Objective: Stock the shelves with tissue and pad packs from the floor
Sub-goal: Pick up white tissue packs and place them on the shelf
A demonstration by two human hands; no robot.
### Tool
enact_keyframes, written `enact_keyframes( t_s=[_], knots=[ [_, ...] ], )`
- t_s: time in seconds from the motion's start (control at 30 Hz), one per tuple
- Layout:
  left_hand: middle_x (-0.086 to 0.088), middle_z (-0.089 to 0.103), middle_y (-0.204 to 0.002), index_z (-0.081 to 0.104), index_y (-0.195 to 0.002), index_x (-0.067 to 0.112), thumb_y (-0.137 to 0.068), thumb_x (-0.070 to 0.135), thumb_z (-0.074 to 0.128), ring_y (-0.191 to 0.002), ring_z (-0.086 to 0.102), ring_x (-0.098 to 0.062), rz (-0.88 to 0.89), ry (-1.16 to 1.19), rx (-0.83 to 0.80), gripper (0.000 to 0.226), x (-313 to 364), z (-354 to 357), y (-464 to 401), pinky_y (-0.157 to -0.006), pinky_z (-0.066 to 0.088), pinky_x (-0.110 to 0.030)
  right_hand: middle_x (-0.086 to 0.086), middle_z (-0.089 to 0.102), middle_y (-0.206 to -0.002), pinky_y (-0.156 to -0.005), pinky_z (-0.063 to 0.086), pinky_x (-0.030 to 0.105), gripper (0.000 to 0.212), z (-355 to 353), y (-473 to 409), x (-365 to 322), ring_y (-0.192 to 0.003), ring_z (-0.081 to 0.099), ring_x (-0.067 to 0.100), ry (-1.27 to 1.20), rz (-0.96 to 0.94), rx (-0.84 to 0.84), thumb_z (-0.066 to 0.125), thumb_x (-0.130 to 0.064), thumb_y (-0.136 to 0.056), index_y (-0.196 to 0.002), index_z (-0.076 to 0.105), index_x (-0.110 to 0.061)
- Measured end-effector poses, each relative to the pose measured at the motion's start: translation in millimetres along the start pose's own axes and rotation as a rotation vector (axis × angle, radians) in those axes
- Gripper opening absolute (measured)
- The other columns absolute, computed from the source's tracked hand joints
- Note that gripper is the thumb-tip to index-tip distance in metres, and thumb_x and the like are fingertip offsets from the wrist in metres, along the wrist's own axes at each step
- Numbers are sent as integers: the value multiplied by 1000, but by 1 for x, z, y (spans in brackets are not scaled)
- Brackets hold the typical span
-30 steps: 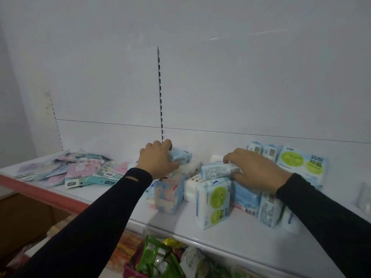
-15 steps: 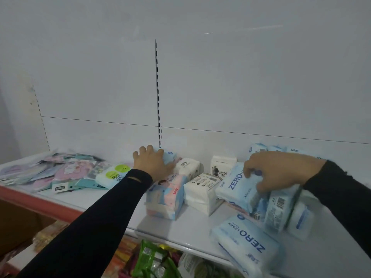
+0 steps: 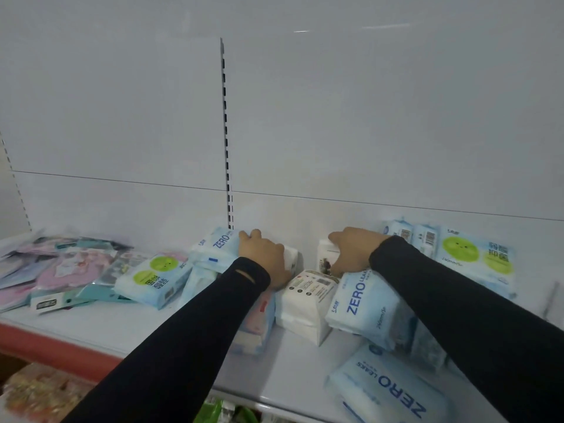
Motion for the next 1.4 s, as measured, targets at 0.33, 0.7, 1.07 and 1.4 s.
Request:
enact_keyframes(
  t_s=[0.33, 0.7, 1.07, 1.4],
  knots=[
    [-11, 60, -110, 42, -126, 20, -85, 42, 53, -108, 50, -34, 36, 331, 132, 48, 4, -8, 5, -99, 33, -45, 7, 61, -103, -67, 42, 28, 34, -4, -18, 3, -88, 58, 23, 52, 9, 114, 72, -34, -78, -98, 61, -9],
    [-9, 49, -125, 40, -135, 21, -84, 27, 61, -104, 53, -30, -53, 762, 515, 56, -36, -67, 27, -88, 47, -42, 2, 57, -105, -75, 34, 25, 18, -57, -2, 5, -98, 55, 20, -283, -105, 438, 57, -25, -90, -105, 62, -16],
    [-2, 47, -130, 40, -137, 24, -84, 29, 64, -112, 49, -20, -38, 840, 542, 59, -73, -72, 63, -86, 34, -21, 5, 65, -107, -67, 45, 27, 56, -2, -22, -3, -89, 61, 21, -99, 18, -103, 79, -46, -70, -110, 60, -12],
    [3, 49, -128, 43, -136, 25, -83, 27, 67, -107, 46, -8, -110, 851, 730, 58, -105, -113, 119, -90, 35, -20, 19, 49, -128, -74, 36, 29, 74, -107, 6, -9, -108, 53, 32, -357, -118, 482, 74, -41, -75, -135, 43, -8]
  ],
)
Point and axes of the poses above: each hand's wrist, its own y-axis away from the middle knuckle, its own z-axis out of the palm, x = y × z, the point moved 7 cm from there along -y, towards the middle knuckle
